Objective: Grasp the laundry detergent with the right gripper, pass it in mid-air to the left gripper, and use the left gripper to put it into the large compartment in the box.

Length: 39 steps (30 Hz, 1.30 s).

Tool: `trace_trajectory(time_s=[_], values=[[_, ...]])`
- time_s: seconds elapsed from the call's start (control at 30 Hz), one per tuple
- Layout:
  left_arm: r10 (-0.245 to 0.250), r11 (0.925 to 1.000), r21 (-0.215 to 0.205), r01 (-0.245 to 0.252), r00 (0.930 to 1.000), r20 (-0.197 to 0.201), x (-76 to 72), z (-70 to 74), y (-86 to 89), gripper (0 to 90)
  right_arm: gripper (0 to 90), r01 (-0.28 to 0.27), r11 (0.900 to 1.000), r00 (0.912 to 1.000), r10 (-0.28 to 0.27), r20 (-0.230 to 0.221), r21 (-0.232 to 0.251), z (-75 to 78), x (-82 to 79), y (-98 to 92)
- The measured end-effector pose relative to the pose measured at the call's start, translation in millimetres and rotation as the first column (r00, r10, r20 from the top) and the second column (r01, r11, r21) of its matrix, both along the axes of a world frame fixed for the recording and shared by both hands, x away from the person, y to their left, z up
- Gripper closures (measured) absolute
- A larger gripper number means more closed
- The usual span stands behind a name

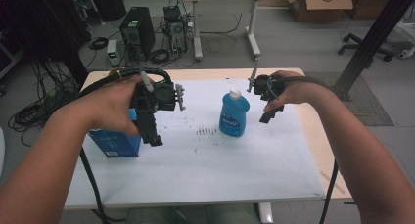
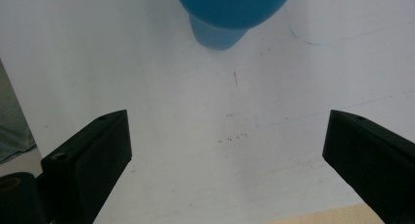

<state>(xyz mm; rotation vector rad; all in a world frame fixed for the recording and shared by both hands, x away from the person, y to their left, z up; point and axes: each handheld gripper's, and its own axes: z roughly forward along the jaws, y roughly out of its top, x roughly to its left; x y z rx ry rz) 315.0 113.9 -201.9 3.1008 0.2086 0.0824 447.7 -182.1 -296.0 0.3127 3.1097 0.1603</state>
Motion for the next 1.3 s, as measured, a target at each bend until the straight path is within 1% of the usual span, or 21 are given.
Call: trace_trajectory(time_s=[0.1, 0.13, 0.23, 0.33, 0.4, 0.43, 0.53, 0.57, 0.67, 0.73, 0.77, 1.0, 1.2, 1.27, 1.3], values=[[0.0, 1.0, -0.001, 0.0, 1.0, 0.0, 0.8, -1.3, -1.1, 0.2, 4.4, -0.001, 1.0, 1.0, 0.001, 0.005, 0.002, 0.8, 0.6, -1.5], [-0.004, 1.0, 0.004, 0.004, 1.0, -0.002, 1.1, -1.5, -1.6, 0.2, 4.4, 0.006, 1.0, 1.0, -0.006, 0.004, 0.006, 1.5, -0.4, -2.0], [-0.005, 0.9999, 0.014, 0.005, 1.0, 0.0, 0.4, -2.4, -2.8, 0.2, 4.4, 0.004, 1.0, 0.9999, -0.004, 0.014, 0.015, 3.1, -2.2, -3.0], [-0.004, 0.9999, 0.009, 0.004, 1.0, -0.001, -1.3, -2.0, -3.0, 0.2, 4.6, 0.01, 0.999, 0.9999, -0.01, 0.013, 0.033, 2.9, -3.7, -4.5], [-0.004, 1.0, 0.005, 0.004, 1.0, 0.003, -1.9, -1.9, -2.8, 0.2, 4.5, 0.011, 1.0, 0.9999, -0.011, 0.013, 0.029, 2.8, -3.6, -4.8], [-0.005, 1.0, 0.008, 0.005, 1.0, 0.0, -2.2, -1.2, -3.1, 0.2, 4.5, 0.015, 0.999, 0.9997, -0.015, 0.017, 0.039, 2.0, -3.9, -5.3], [-0.006, 0.9999, 0.012, 0.006, 1.0, 0.002, -3.3, -0.5, -3.5, 0.2, 4.5, 0.017, 0.999, 0.9998, -0.018, 0.013, 0.035, 2.0, -3.3, -6.5], [-0.006, 0.9999, 0.01, 0.006, 1.0, 0.002, -3.8, -0.5, -3.5, 0.2, 4.5, 0.016, 0.999, 0.9997, -0.017, 0.019, 0.039, 1.7, -2.8, -7.1], [-0.007, 0.9999, 0.008, 0.007, 1.0, 0.002, -4.6, -1.2, -3.8, 0.2, 4.6, 0.018, 0.999, 0.9997, -0.018, 0.018, 0.038, 1.8, -2.4, -7.9], [-0.007, 0.9999, 0.012, 0.007, 1.0, 0.001, -5.2, -1.8, -4.1, 0.2, 4.6, 0.019, 0.999, 0.9996, -0.02, 0.018, 0.046, 1.5, -2.4, -8.3], [-0.007, 0.9999, 0.011, 0.007, 1.0, 0.001, -5.7, -2.3, -4.2, 0.2, 4.6, 0.019, 0.999, 0.9997, -0.019, 0.017, 0.043, 2.0, -2.5, -8.4], [-0.004, 0.9999, 0.011, 0.004, 1.0, -0.005, -7.9, -6.8, -2.6, 0.2, 4.6, 0.004, 0.998, 0.9995, -0.006, 0.031, 0.062, -2.8, -4.1, -8.4], [-0.006, 0.9999, 0.011, 0.006, 1.0, -0.005, -9.8, -7.5, -1.9, 0.2, 4.7, 0.013, 0.995, 0.9992, -0.017, 0.037, 0.094, -8.6, -6.1, -10.7], [-0.007, 0.9999, 0.01, 0.007, 1.0, -0.004, -10.8, -7.6, -1.9, 0.2, 4.6, 0.013, 0.994, 0.9992, -0.017, 0.037, 0.111, -10.8, -7.0, -12.4], [-0.008, 0.9999, 0.01, 0.008, 1.0, -0.003, -11.3, -7.8, -2.0, 0.2, 4.7, 0.011, 0.992, 0.9992, -0.016, 0.038, 0.127, -12.2, -7.3, -13.4]])
